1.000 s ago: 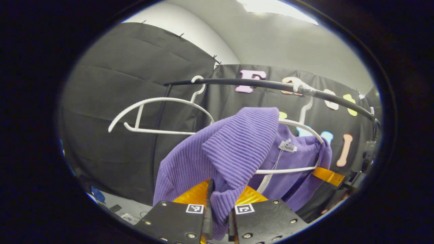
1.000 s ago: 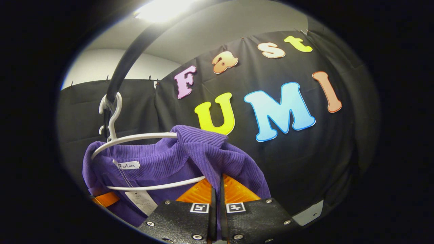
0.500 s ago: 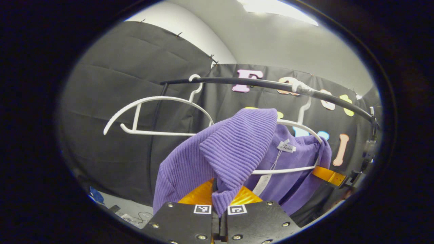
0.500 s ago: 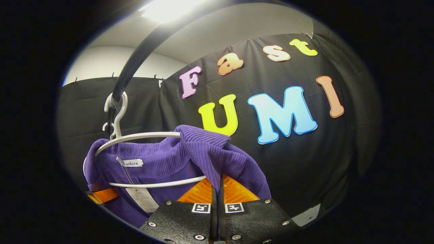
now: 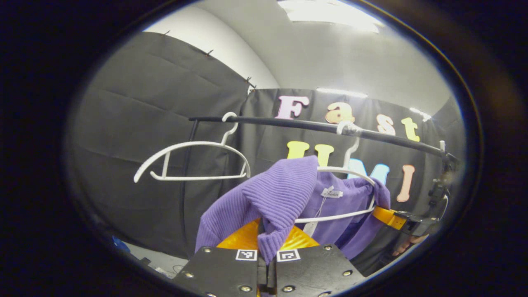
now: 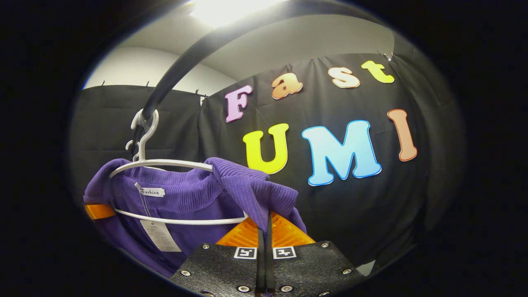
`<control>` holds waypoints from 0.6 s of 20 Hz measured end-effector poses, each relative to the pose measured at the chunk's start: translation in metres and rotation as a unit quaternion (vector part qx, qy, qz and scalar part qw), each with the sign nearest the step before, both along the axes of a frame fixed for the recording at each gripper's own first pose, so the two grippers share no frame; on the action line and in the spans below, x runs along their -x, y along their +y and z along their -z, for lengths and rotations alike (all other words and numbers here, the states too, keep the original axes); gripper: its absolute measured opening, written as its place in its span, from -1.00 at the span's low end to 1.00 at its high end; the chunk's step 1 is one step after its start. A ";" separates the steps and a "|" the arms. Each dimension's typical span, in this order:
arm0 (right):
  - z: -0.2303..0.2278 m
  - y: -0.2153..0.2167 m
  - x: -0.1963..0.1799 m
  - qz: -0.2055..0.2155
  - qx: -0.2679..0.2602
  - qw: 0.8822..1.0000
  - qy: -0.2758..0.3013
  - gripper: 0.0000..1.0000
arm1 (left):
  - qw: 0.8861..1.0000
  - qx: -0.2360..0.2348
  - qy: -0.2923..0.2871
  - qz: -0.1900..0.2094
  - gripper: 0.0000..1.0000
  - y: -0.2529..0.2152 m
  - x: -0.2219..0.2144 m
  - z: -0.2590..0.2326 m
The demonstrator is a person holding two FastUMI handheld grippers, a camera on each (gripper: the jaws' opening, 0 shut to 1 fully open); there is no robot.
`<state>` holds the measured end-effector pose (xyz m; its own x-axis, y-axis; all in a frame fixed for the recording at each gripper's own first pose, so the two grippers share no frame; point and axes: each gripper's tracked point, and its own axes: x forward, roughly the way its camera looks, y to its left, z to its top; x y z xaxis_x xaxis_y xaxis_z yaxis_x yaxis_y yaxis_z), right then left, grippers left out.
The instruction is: Grasp the clothes on the hanger with both hands and then place them into the laundry hamper below.
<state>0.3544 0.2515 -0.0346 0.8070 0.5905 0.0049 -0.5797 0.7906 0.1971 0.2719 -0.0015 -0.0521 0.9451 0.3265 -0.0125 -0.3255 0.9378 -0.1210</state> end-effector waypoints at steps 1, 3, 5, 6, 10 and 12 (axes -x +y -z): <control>-0.001 -0.003 -0.001 0.003 0.002 1.000 -0.005 -1.00 | 1.000 -0.004 -0.005 -0.002 -0.95 0.002 0.006 -0.006; -0.005 -0.008 -0.004 0.013 0.001 1.000 -0.022 -1.00 | 1.000 -0.015 -0.011 -0.009 -0.96 0.011 0.016 -0.018; -0.011 -0.014 -0.007 0.026 0.000 0.999 -0.047 -1.00 | 0.999 -0.024 -0.016 -0.018 -1.00 0.016 0.026 -0.028; -0.013 -0.017 -0.008 0.029 0.006 0.998 -0.059 -1.00 | 0.999 -0.027 -0.018 -0.023 -0.96 0.021 0.030 -0.032; -0.018 -0.024 -0.013 0.027 0.051 0.992 -0.116 -1.00 | 0.998 -0.038 -0.019 -0.044 -0.87 0.044 0.034 -0.052; -0.016 -0.020 -0.013 0.020 0.072 0.988 -0.138 -1.00 | 0.998 -0.034 -0.024 -0.048 -0.95 0.057 0.035 -0.056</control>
<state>0.3671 0.2318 -0.0188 0.8096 0.5686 0.1458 -0.5633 0.8224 -0.0796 0.2371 0.0552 0.0040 0.9080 0.4150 0.0571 -0.4105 0.9087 -0.0764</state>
